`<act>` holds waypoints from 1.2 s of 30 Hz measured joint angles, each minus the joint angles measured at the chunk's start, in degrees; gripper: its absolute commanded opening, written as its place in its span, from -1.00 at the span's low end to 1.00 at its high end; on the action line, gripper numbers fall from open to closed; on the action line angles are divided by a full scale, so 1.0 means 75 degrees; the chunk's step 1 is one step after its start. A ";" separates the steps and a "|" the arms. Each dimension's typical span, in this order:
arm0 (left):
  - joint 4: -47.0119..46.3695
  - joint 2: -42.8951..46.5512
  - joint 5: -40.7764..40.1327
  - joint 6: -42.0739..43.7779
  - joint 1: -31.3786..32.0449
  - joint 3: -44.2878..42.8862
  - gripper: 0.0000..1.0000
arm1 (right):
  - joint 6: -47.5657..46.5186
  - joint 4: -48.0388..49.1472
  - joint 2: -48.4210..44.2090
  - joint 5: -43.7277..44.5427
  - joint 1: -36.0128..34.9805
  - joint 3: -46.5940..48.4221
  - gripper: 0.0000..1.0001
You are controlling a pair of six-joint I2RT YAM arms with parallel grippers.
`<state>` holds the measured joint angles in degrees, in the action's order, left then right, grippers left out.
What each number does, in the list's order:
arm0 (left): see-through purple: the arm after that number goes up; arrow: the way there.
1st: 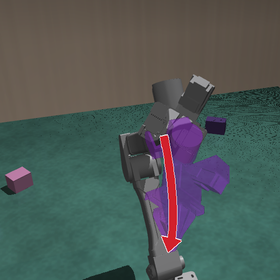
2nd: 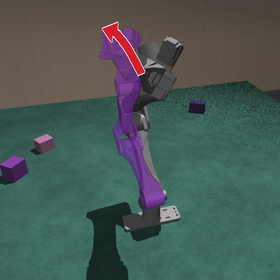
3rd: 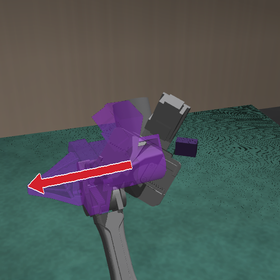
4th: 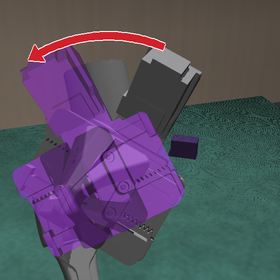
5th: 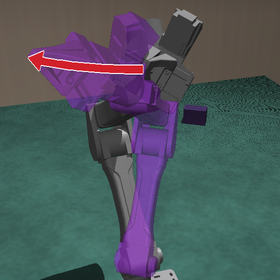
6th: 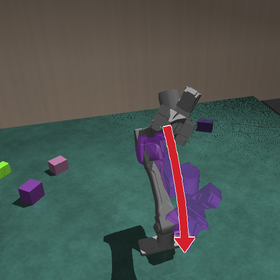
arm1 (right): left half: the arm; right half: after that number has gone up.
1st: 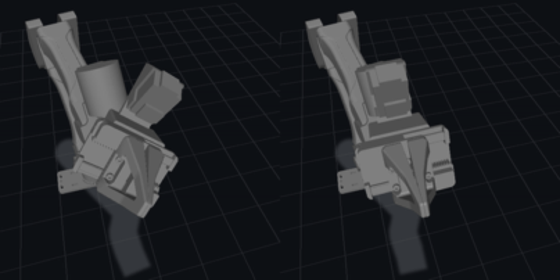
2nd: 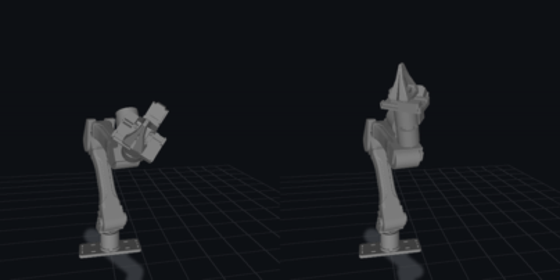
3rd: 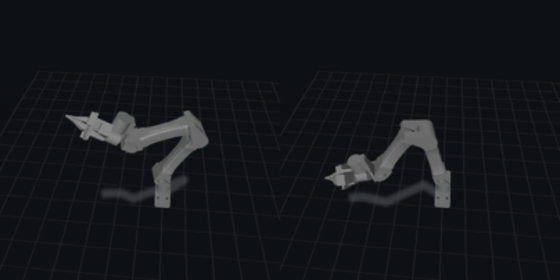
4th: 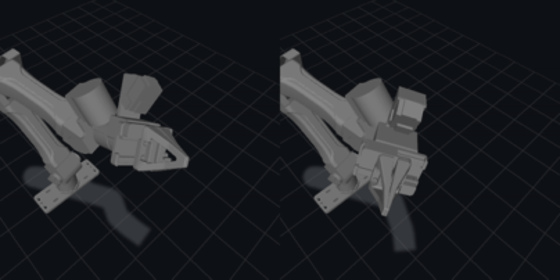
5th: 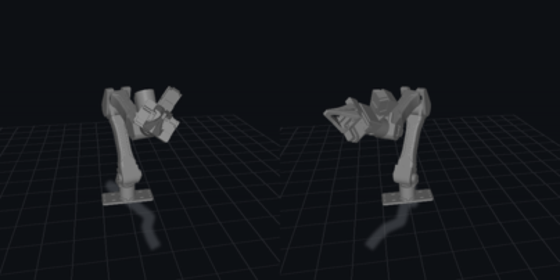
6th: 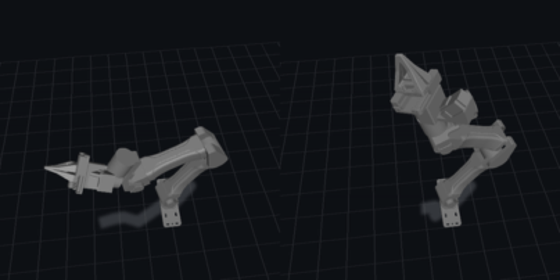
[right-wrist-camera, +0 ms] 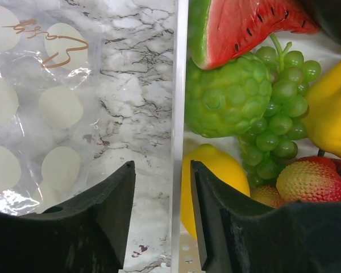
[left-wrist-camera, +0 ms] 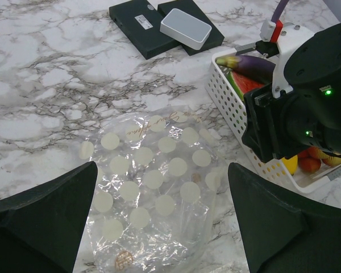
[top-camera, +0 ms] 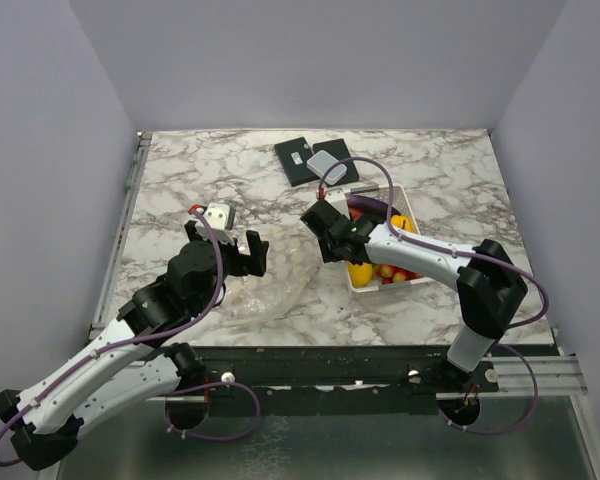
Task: Place the food in the zip-top bag and seal the zipper
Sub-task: Move the bin to the center of the board.
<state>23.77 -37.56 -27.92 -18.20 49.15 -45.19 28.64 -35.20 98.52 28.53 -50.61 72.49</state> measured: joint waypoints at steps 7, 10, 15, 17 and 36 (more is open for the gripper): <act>0.0000 0.0000 0.0000 0.0000 0.0000 0.0000 0.98 | 0.0058 0.0166 0.0073 -0.0003 0.0067 -0.0012 -0.30; 0.0000 0.0000 0.0000 0.0000 0.0000 0.0000 0.98 | 0.0067 0.0227 0.0073 0.0000 0.0143 -0.0082 -0.37; 0.0003 0.0000 -0.0003 0.0000 0.0000 0.0000 0.98 | 0.0122 0.0420 0.0073 -0.0006 0.0256 -0.0309 -0.54; 0.0003 0.0000 -0.0003 0.0000 0.0000 0.0000 0.98 | 0.0146 0.0481 0.0073 -0.0006 0.0283 -0.0408 -0.69; 0.0119 -0.0210 -0.0143 0.0000 0.0000 0.0003 0.98 | 0.0408 0.1029 -0.0664 0.0061 0.0784 -0.1480 -0.99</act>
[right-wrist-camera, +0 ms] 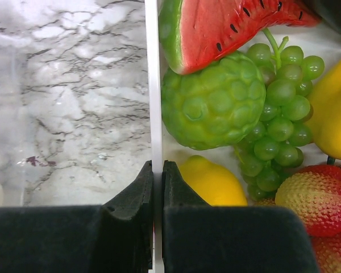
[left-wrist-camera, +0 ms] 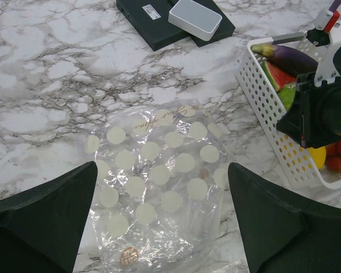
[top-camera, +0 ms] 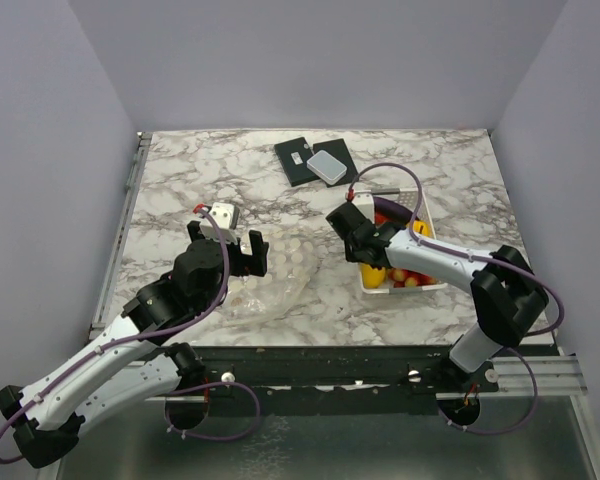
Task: Place the food in the zip-top bag and seal the zipper
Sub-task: Move the bin to the center of the board.
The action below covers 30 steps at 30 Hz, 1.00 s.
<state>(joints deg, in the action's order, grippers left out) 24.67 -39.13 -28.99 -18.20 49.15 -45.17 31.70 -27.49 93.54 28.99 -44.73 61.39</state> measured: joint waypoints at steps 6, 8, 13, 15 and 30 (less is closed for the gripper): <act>0.0041 -0.0015 -0.0006 -0.0003 0.0000 -0.0003 0.98 | 0.0026 -0.0003 -0.0207 0.0006 0.0204 -0.0213 -0.99; 0.0047 -0.0035 -0.0006 -0.0003 0.0000 0.0000 0.98 | 0.0026 -0.0003 -0.0207 0.0003 0.0216 -0.0213 -0.81; 0.0050 -0.0064 -0.0012 -0.0003 0.0000 -0.0003 0.98 | 0.0026 -0.0009 -0.0242 -0.0012 0.0216 -0.0213 -0.23; 0.0047 -0.0070 -0.0020 -0.0003 0.0000 -0.0003 0.98 | -0.0023 -0.0038 -0.0335 -0.0015 0.0216 -0.0207 -0.13; 0.0050 -0.0099 -0.0032 -0.0003 0.0000 0.0000 0.98 | -0.0172 -0.0487 -0.1784 -0.0702 0.0187 0.0411 0.14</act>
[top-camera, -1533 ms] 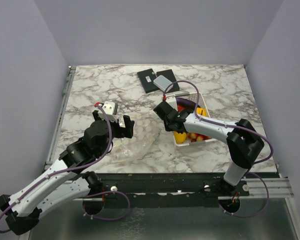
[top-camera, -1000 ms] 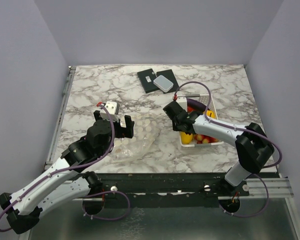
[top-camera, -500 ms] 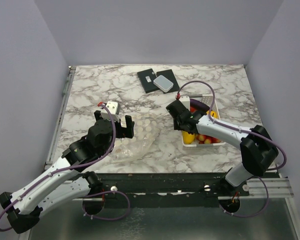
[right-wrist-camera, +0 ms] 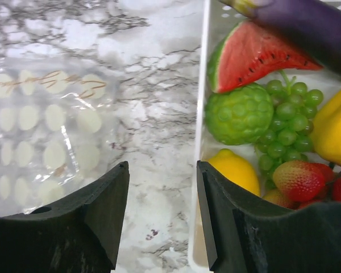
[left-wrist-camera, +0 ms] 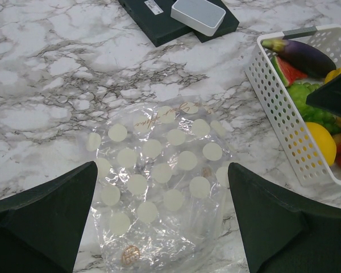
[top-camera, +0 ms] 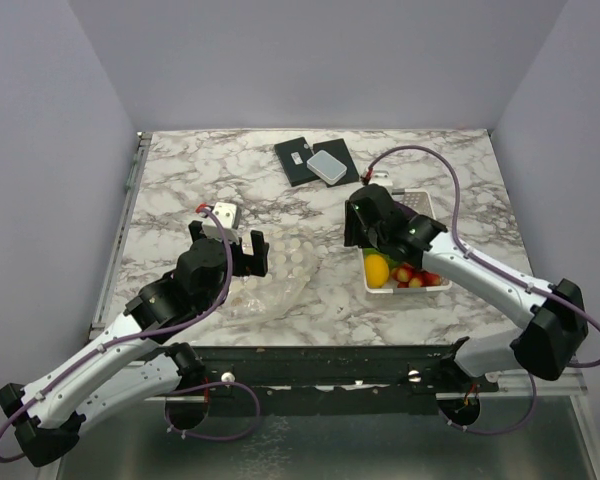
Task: Place the food in the zip-top bag and seal the zipper
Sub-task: Move the bin to the center of the board, then pick up the zipper food storage bag at the center of the board.
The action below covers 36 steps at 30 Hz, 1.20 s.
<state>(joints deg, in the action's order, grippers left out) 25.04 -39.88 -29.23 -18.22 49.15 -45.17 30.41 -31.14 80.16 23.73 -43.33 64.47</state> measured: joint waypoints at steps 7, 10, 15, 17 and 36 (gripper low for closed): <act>0.0003 -0.0035 -0.0006 0.0000 0.0000 -0.0003 0.98 | 0.0294 0.0082 -0.0685 -0.1189 -0.0347 -0.0032 0.17; 0.0009 -0.0023 -0.0023 0.0000 0.0000 0.0000 0.98 | 0.0595 0.0315 -0.0979 -0.1775 -0.0507 -0.0326 0.22; 0.0012 0.0017 -0.0029 0.0000 0.0000 0.0000 0.98 | 0.1180 0.0796 -0.1253 -0.2465 -0.0833 -0.0994 0.22; 0.0023 0.0026 -0.0029 0.0000 0.0000 0.0000 0.98 | 0.1454 0.1017 -0.1300 -0.2646 -0.1008 -0.1276 0.22; 0.0111 0.0099 -0.0058 0.0000 0.0000 0.0000 0.98 | 0.4269 0.4377 -0.0597 -0.3523 -0.2422 -0.3421 0.43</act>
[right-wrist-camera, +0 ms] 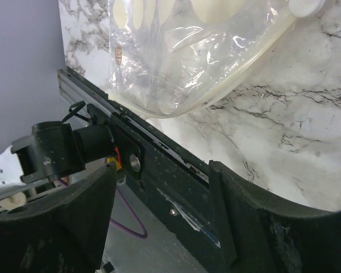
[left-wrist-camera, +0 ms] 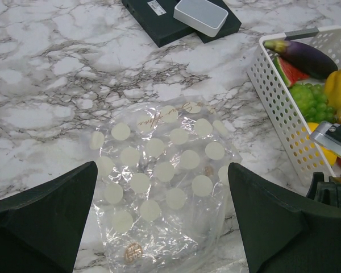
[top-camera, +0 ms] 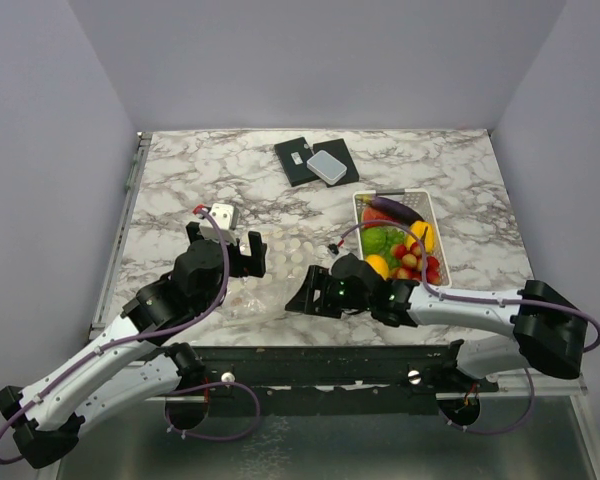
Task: Place the food in the zip-top bag and seal the zipper
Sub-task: Pick up the zipper food storage bag at the center of the board.
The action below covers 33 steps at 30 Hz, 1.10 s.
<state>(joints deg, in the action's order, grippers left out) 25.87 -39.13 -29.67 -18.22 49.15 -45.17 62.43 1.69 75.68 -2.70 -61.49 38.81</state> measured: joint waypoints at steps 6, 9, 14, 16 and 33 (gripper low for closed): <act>0.0000 0.0055 0.0000 0.0000 0.0000 0.0000 0.98 | 0.0714 0.1084 0.0580 -0.0134 -0.0076 -0.0143 0.47; 0.0000 0.0061 0.0000 -0.0003 0.0000 0.0000 0.98 | 0.0959 0.1472 0.0822 -0.0149 -0.0111 -0.0143 0.47; 0.0003 0.0087 0.0000 0.0000 0.0000 0.0000 0.98 | 0.1268 0.1906 0.1204 -0.0160 -0.0111 -0.0140 0.47; 0.0000 0.0099 0.0000 -0.0003 0.0000 0.0000 0.98 | 0.1338 0.2005 0.1338 -0.0169 -0.0117 -0.0140 0.47; 0.0003 0.0125 0.0003 -0.0006 0.0000 -0.0003 0.98 | 0.1830 0.2591 0.2130 -0.0160 -0.0204 -0.0108 0.42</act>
<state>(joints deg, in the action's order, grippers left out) 25.89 -38.20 -29.65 -18.26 49.15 -45.19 76.16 21.12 91.66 -3.90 -63.02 38.00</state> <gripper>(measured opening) 0.988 0.724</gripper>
